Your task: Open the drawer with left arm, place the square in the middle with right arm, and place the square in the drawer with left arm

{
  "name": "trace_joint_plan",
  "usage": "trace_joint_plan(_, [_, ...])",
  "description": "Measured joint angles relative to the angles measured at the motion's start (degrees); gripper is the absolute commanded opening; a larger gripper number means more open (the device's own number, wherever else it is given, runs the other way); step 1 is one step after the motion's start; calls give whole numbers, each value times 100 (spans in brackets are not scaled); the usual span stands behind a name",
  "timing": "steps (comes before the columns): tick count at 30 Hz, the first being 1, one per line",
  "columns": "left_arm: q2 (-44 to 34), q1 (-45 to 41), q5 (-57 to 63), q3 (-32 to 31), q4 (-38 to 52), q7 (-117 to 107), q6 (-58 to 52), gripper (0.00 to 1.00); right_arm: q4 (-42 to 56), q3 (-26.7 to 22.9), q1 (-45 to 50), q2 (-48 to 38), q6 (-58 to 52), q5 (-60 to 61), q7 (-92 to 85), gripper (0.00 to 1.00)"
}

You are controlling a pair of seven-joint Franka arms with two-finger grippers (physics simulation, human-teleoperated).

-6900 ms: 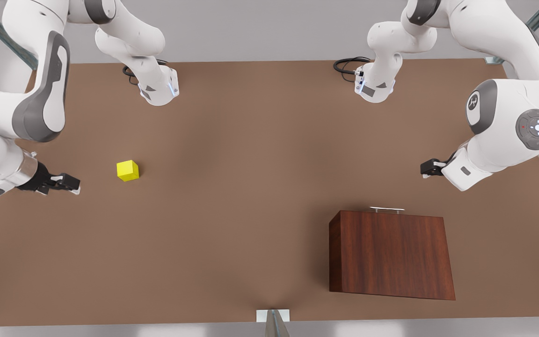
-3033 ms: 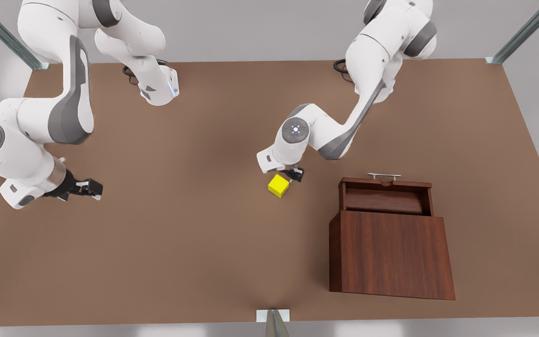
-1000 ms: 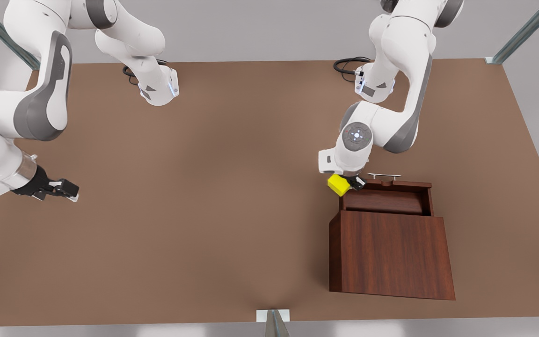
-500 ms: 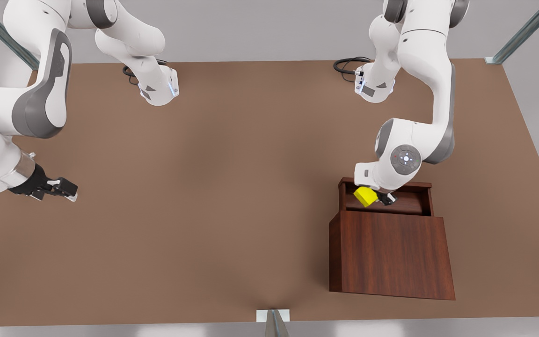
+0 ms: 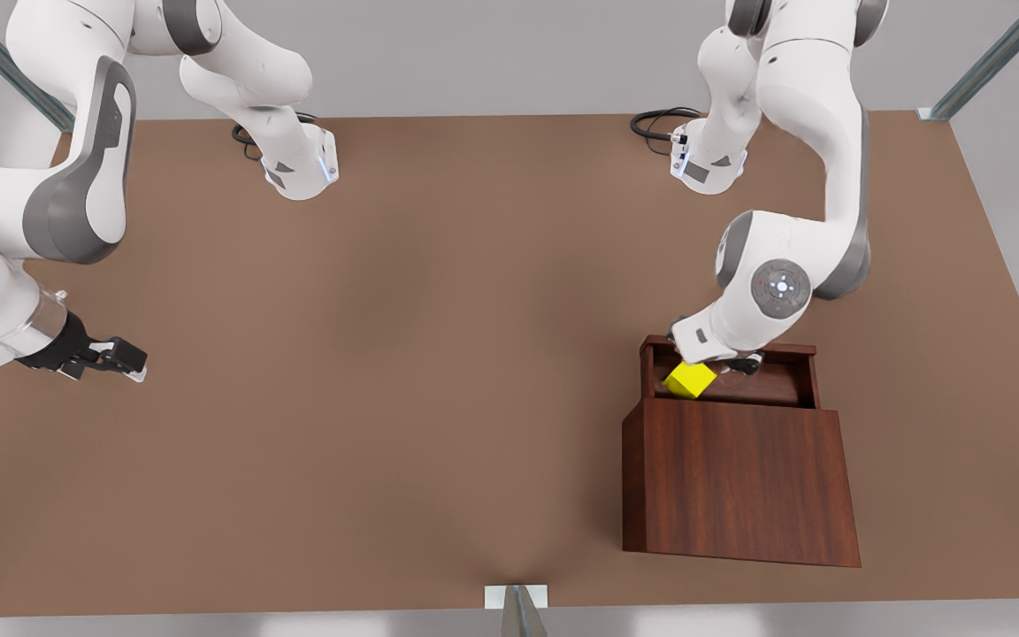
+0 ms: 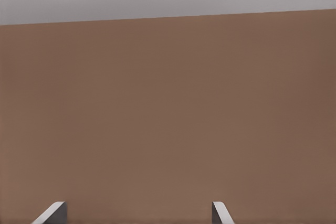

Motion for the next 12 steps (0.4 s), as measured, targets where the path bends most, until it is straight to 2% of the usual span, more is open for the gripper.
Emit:
trace_joint_plan(4, [-47, 234, 125, 21, 658, -1145, -238, 100, 5, 0, -2, -9, -9, -7, 0, 100])
trace_joint_plan(6, [-95, 1645, 349, -1445, 968, -1370, -235, 100, 0, 0, 11, -9, -9, 1, 0, 100])
trace_joint_plan(8, [-234, 2581, 678, -2390, 973, -1472, -241, 100, 0, 0, 6, -9, -9, -7, 0, 100])
trace_joint_plan(9, [-270, 2794, 808, -2610, 972, -1473, -242, 100, 0, 0, 9, -5, -9, -7, 0, 100])
trace_joint_plan(12, [-310, 2827, 1110, -2691, 942, -1482, -235, 100, 0, 0, 8, -9, -17, 11, 0, 100])
